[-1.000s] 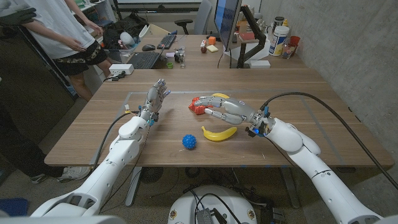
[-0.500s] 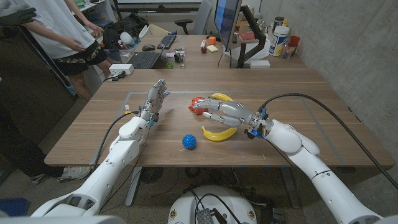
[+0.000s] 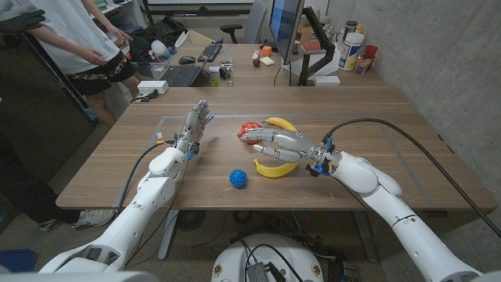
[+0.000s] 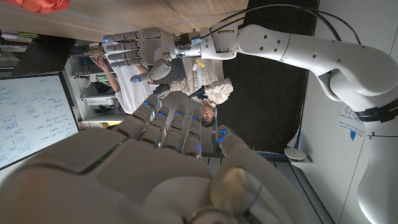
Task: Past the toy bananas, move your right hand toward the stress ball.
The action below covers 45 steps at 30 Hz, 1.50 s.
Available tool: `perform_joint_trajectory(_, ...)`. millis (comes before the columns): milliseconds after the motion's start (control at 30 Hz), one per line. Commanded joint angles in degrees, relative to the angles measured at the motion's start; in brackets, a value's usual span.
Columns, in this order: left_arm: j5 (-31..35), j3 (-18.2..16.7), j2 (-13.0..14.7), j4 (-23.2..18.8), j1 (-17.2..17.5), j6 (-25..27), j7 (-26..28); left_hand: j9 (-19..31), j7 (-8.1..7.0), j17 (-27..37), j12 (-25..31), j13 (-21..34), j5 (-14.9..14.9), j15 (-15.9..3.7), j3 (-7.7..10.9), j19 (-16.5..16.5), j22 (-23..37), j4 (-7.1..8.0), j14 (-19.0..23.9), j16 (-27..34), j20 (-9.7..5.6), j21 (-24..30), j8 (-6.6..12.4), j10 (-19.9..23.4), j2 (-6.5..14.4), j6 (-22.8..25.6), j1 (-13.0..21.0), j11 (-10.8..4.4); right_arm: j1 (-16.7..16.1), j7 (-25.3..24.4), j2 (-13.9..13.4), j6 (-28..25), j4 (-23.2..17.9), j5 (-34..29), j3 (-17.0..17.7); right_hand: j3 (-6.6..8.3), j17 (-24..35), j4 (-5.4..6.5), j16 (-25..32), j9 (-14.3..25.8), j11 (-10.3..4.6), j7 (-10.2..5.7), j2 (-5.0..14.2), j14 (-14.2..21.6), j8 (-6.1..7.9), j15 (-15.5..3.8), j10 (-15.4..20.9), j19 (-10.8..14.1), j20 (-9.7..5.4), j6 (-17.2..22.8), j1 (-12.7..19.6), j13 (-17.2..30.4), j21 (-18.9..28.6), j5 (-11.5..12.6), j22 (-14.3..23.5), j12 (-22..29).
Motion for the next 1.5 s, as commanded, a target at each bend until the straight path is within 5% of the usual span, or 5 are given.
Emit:
perform_joint_trajectory(33,0.0,0.0,0.1,-0.6,0.4,0.1,0.3,0.2,-0.2,0.1,0.2,0.3,0.2,-0.43,-0.3,-3.4,0.1,-0.1,-3.1,0.2,-1.8,-0.2,-0.04,-2.3,6.8,-0.1,-0.1,0.27,0.0,-0.2,-0.5,0.1,-0.1,-0.7,-0.8,0.03,0.3,-0.39,-0.1,0.3,0.08,-0.04,2.18,0.0,0.13,-1.97,-0.5,-0.1,-4.47,-0.1,0.7,0.1,0.0,-0.1,0.3,0.0)
perform_joint_trajectory(1500,0.2,0.1,0.1,-1.4,1.0,0.2,1.1,0.2,-0.24,0.1,0.2,0.3,0.3,-0.42,-0.42,-3.3,0.1,-0.09,-3.1,0.1,-1.79,-0.4,-0.05,-2.4,6.9,-0.2,-0.1,0.05,0.7,-0.2,-1.6,0.2,0.4,-3.6,-3.2,0.56,0.2,-1.53,0.0,0.3,0.08,-0.01,2.28,-0.1,0.38,-2.18,-0.5,0.0,-4.48,-0.6,2.3,0.1,-0.1,-0.3,0.2,0.2)
